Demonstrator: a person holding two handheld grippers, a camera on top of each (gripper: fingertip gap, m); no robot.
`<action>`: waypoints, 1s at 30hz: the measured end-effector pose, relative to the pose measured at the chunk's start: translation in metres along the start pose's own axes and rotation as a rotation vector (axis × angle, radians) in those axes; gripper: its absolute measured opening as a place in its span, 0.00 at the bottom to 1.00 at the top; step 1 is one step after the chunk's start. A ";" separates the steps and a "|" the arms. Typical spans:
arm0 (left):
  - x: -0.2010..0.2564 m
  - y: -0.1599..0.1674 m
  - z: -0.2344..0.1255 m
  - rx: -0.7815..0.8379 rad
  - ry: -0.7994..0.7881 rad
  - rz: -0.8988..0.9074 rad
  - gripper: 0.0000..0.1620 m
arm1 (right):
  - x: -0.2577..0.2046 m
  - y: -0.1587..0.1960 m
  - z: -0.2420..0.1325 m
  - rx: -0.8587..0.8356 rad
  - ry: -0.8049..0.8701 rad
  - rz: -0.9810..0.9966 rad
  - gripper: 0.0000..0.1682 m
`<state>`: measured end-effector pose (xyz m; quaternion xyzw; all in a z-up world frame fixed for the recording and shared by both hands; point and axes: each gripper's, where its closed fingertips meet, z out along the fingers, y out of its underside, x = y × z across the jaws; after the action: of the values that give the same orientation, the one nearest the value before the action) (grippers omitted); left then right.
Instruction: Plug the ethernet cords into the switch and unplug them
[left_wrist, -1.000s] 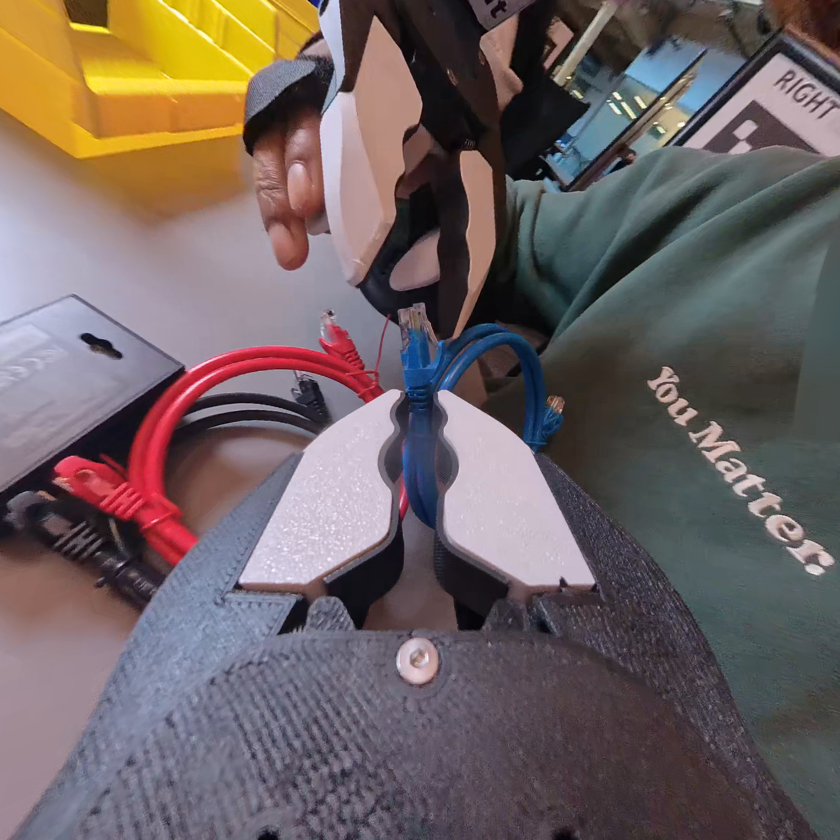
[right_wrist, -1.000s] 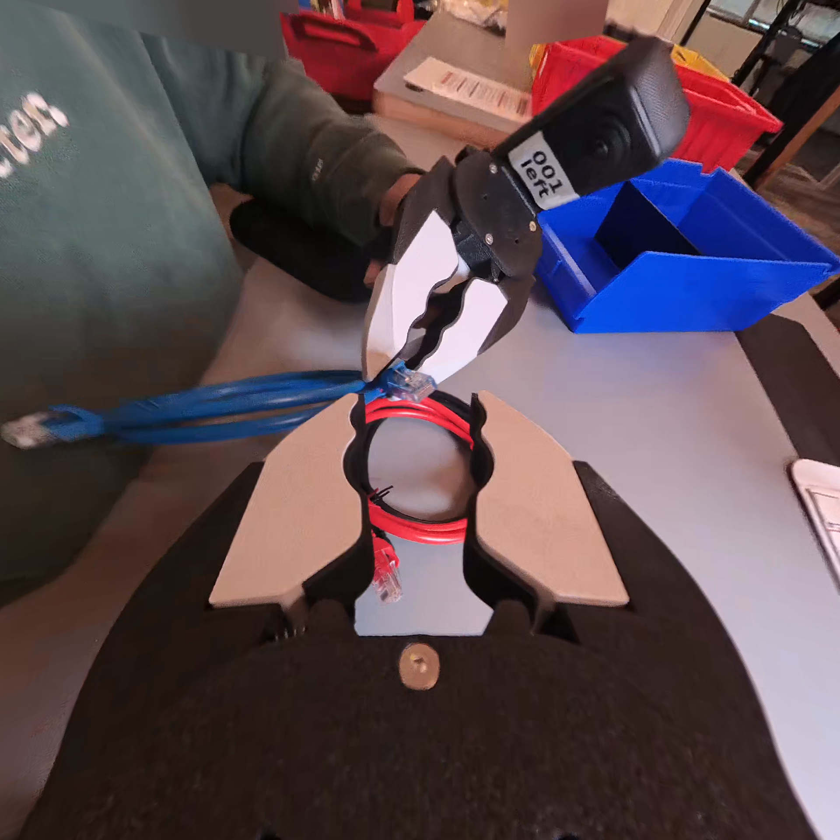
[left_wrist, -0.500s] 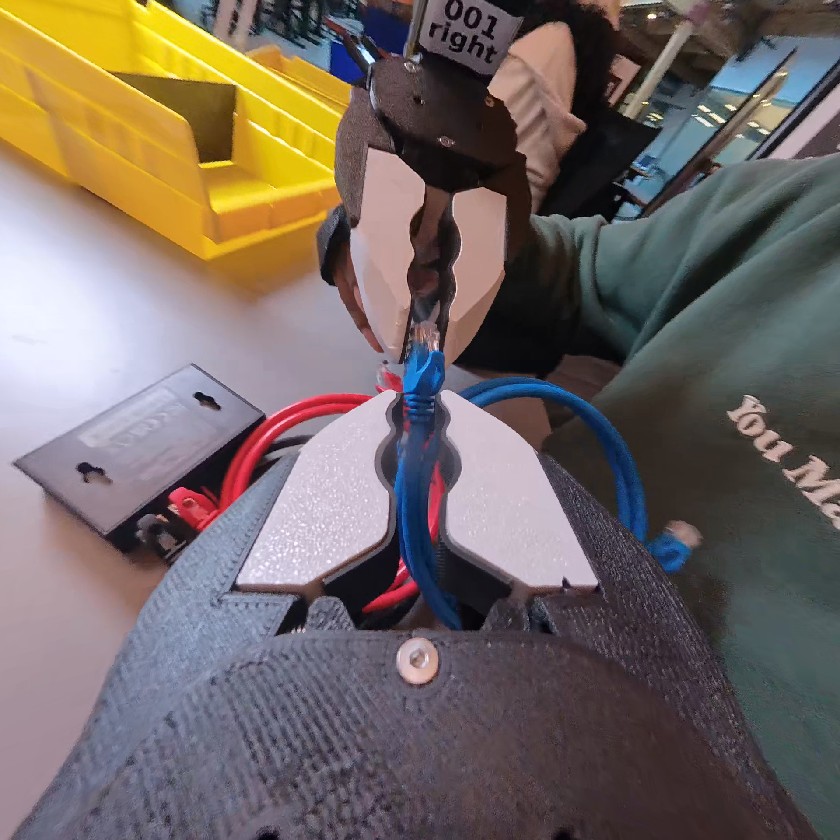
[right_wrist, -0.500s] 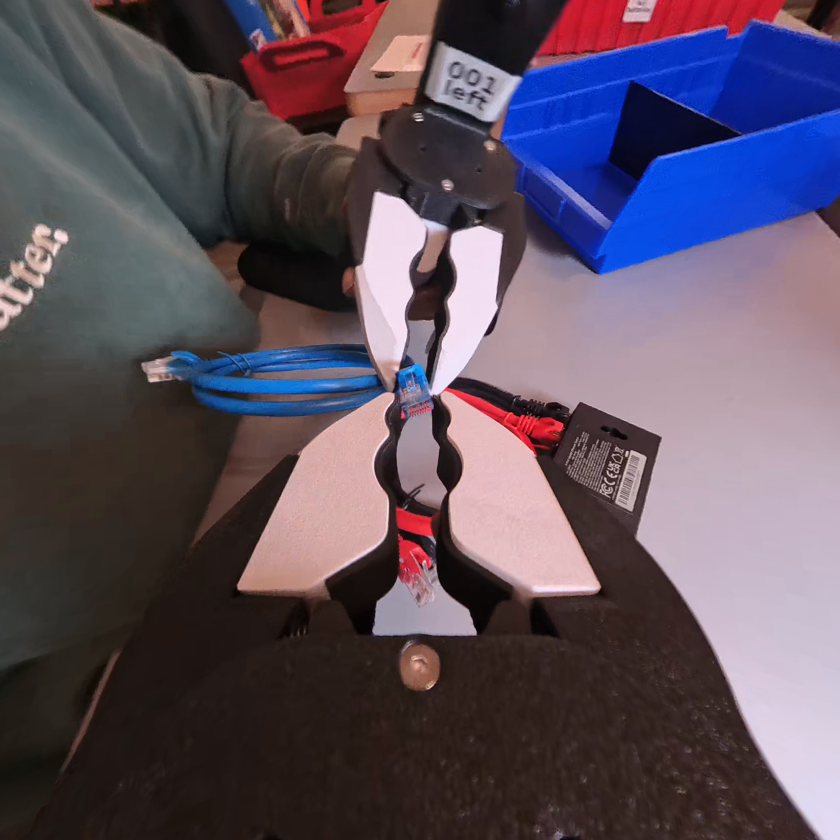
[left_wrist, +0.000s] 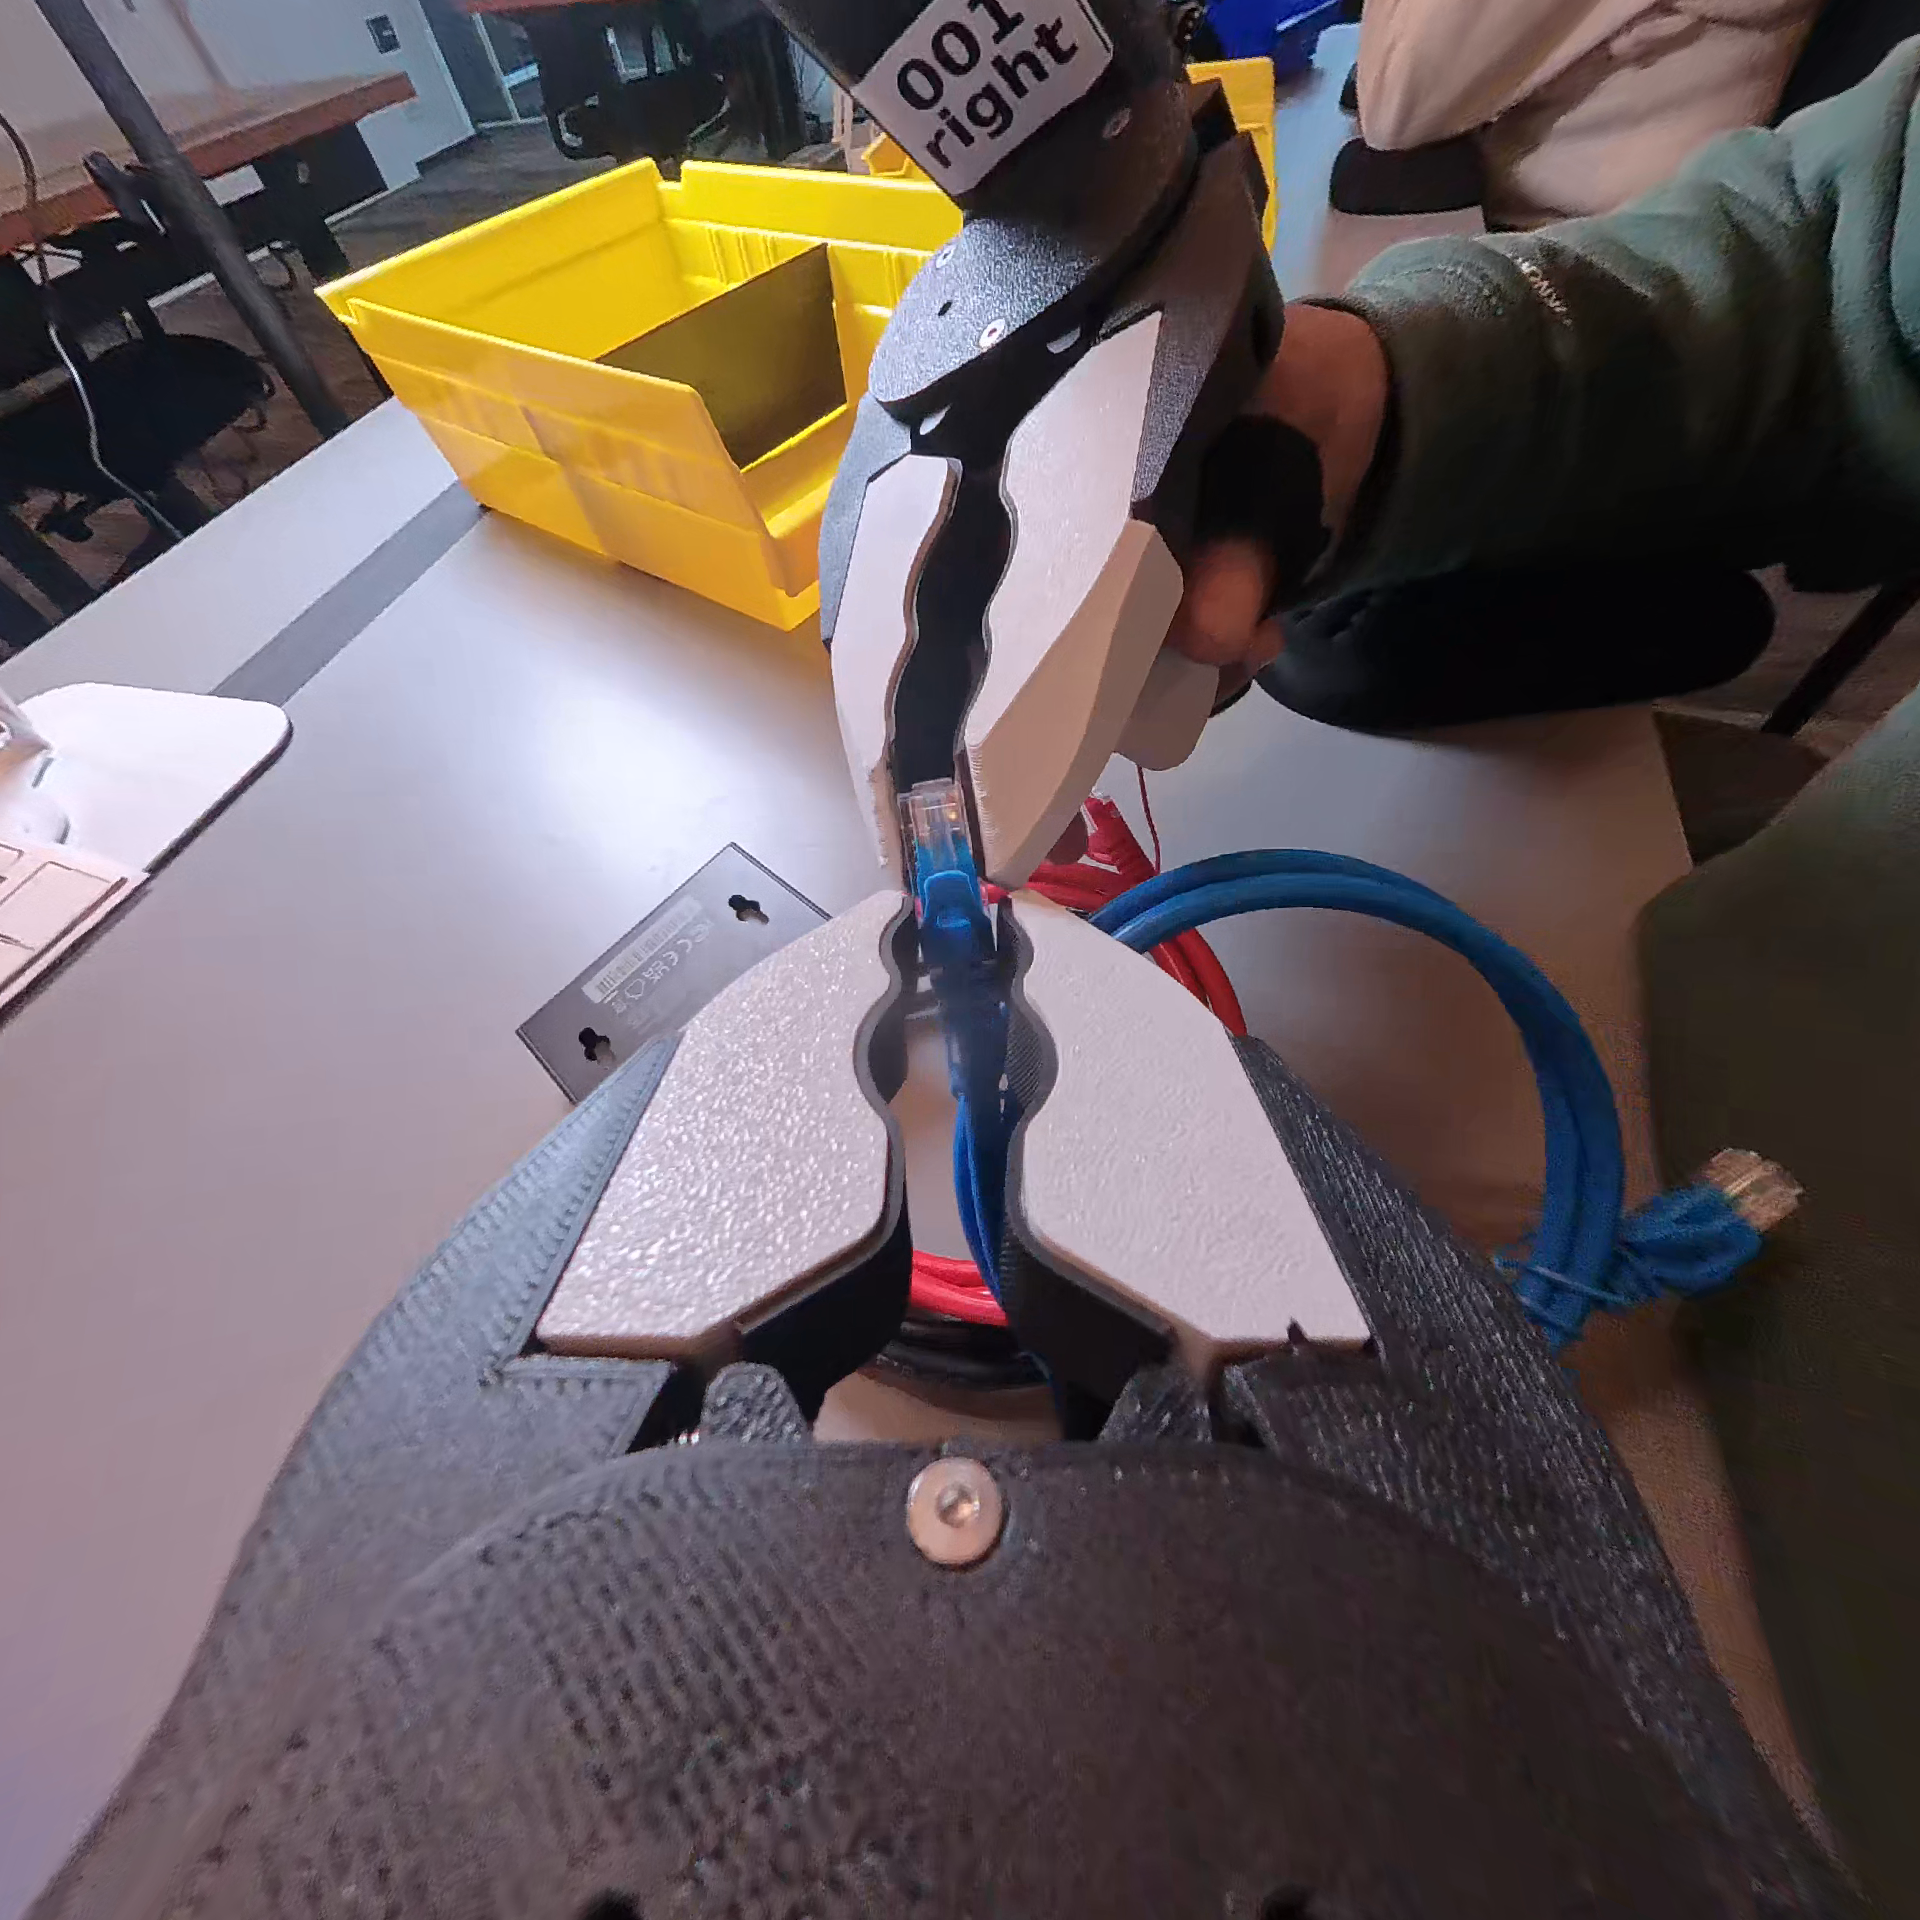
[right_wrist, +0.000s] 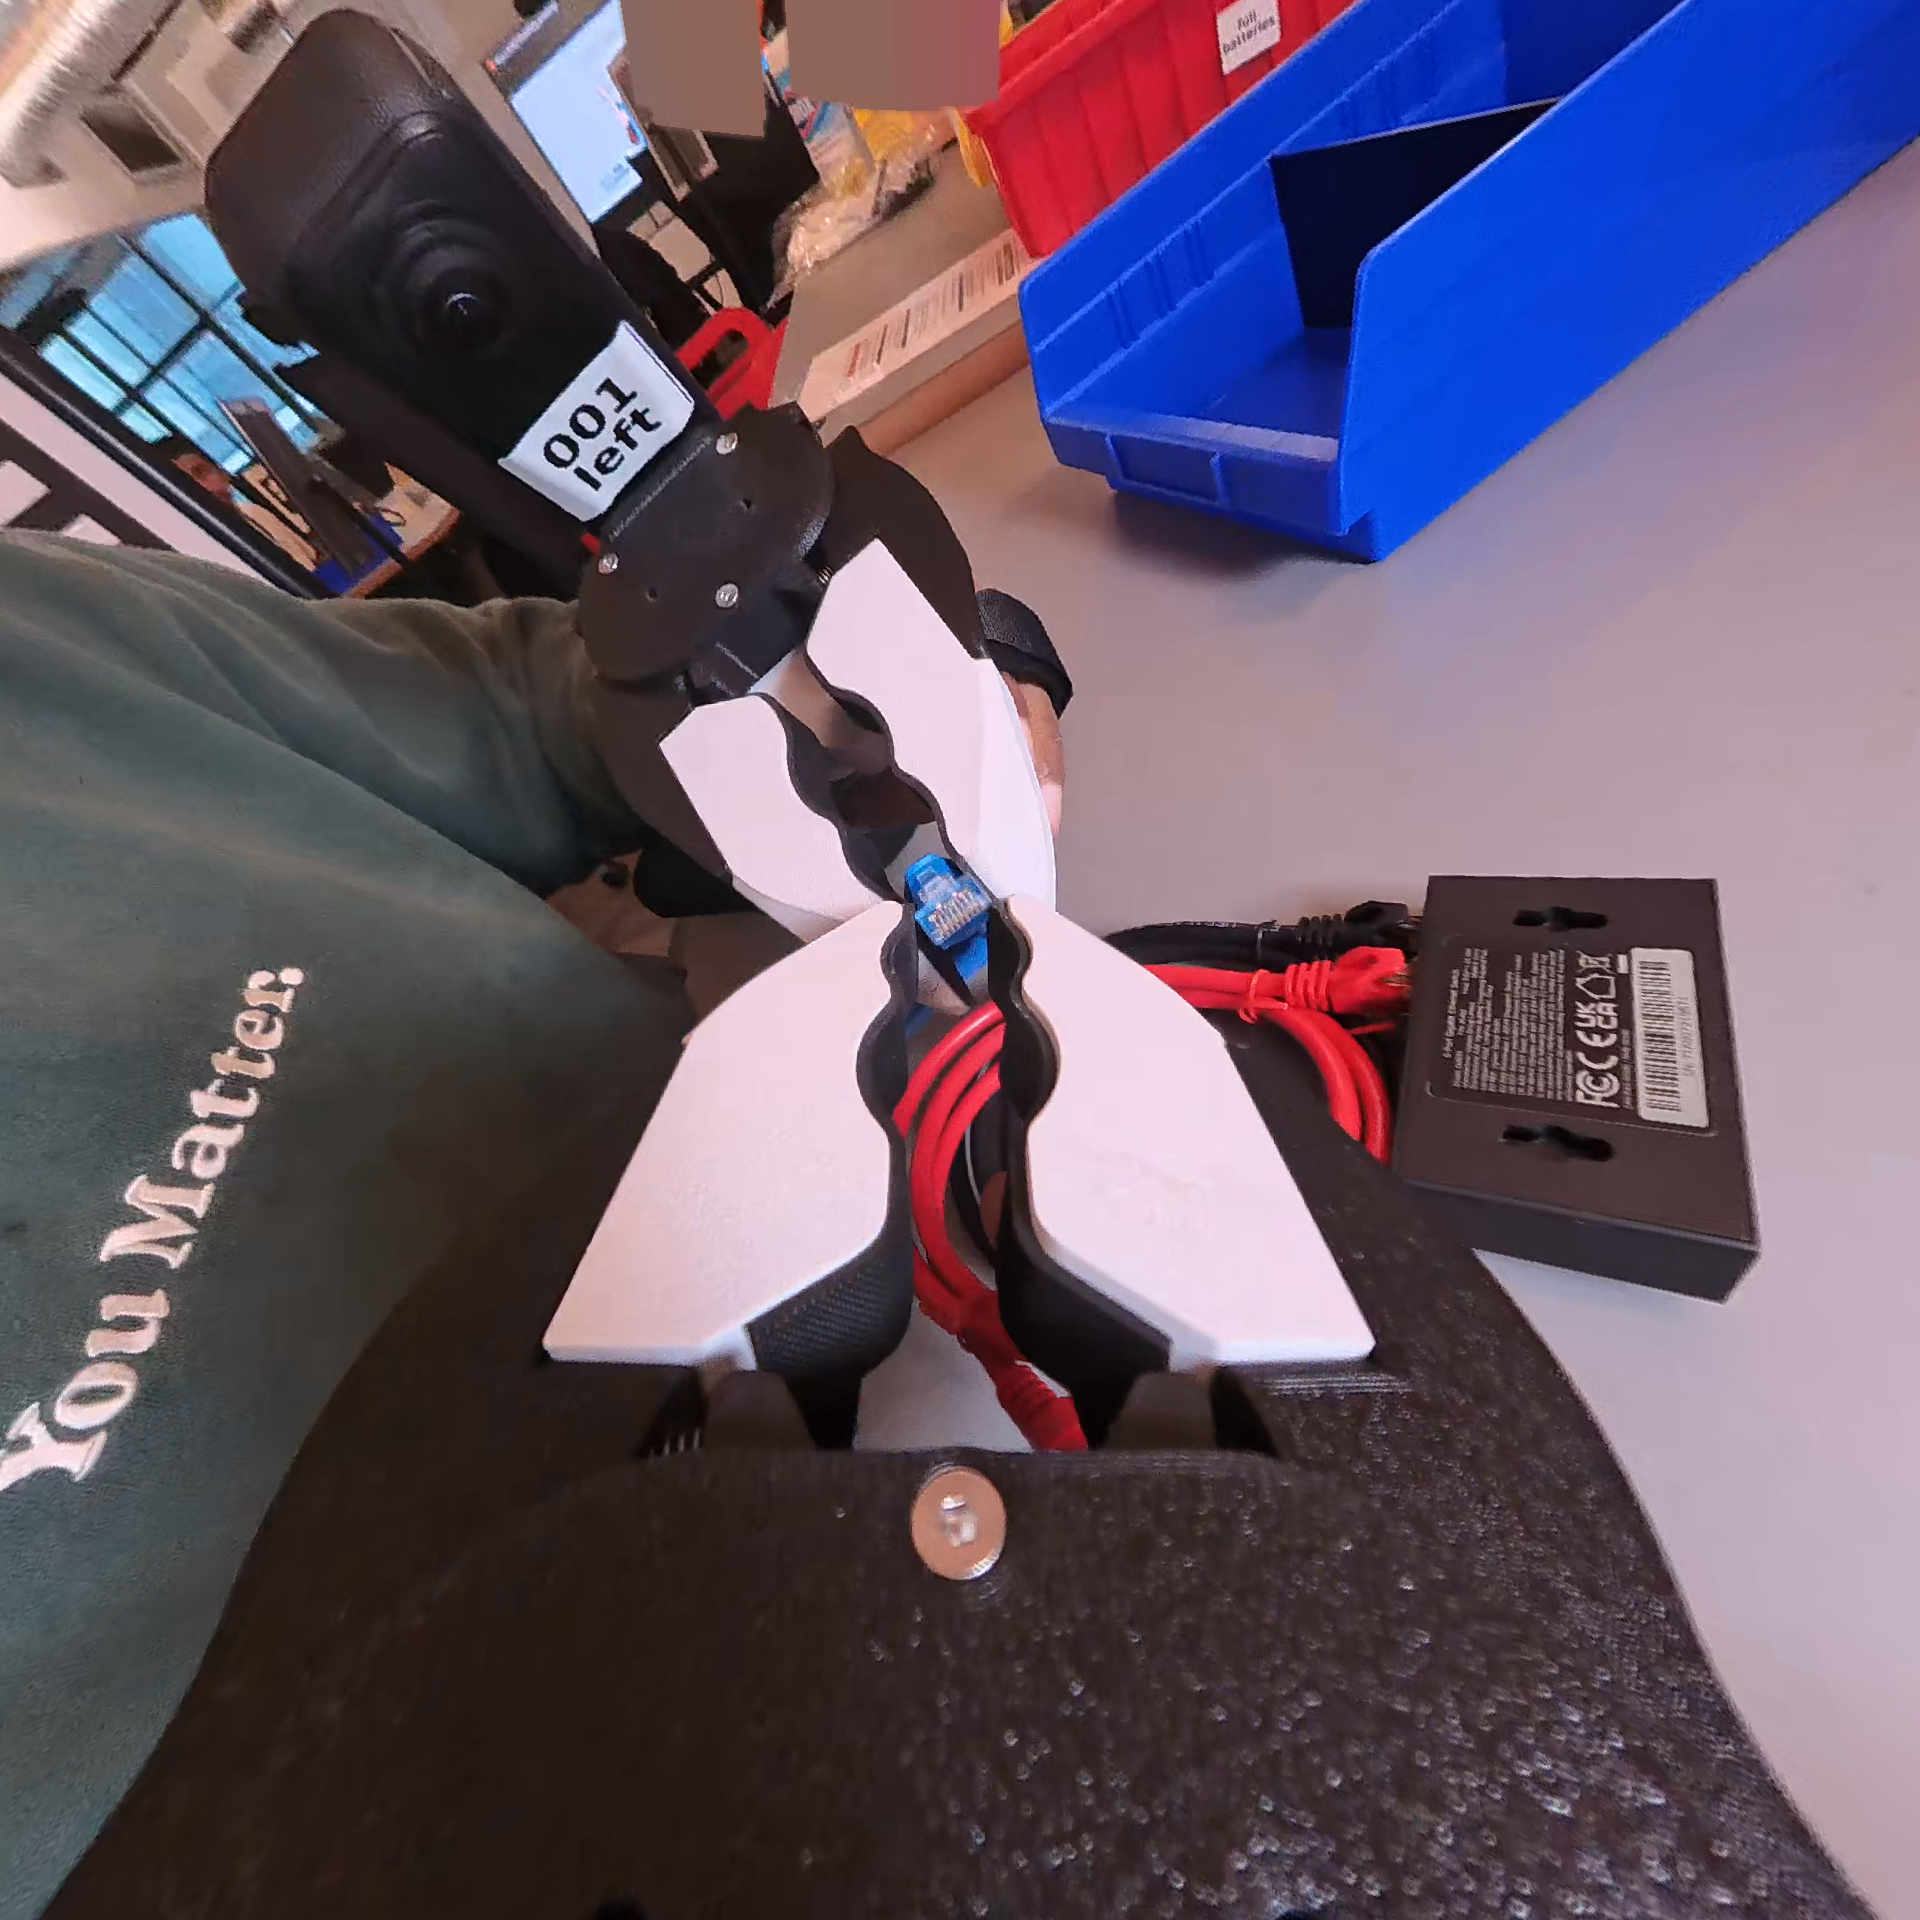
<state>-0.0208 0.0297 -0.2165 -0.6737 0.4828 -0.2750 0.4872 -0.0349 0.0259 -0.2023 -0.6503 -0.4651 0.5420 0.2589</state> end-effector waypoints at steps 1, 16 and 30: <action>0.000 -0.001 -0.001 0.000 0.005 0.008 0.09 | -0.001 -0.001 -0.001 0.004 -0.003 -0.005 0.08; 0.002 -0.010 -0.019 0.014 0.049 0.082 0.08 | -0.016 -0.006 -0.001 0.034 -0.030 -0.218 0.03; -0.035 -0.001 -0.037 0.044 0.127 -0.273 0.08 | 0.109 -0.006 -0.061 -0.211 0.459 -0.408 0.37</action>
<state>-0.0649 0.0476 -0.1988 -0.7035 0.4105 -0.3914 0.4283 0.0185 0.1353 -0.2309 -0.6720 -0.5689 0.2670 0.3917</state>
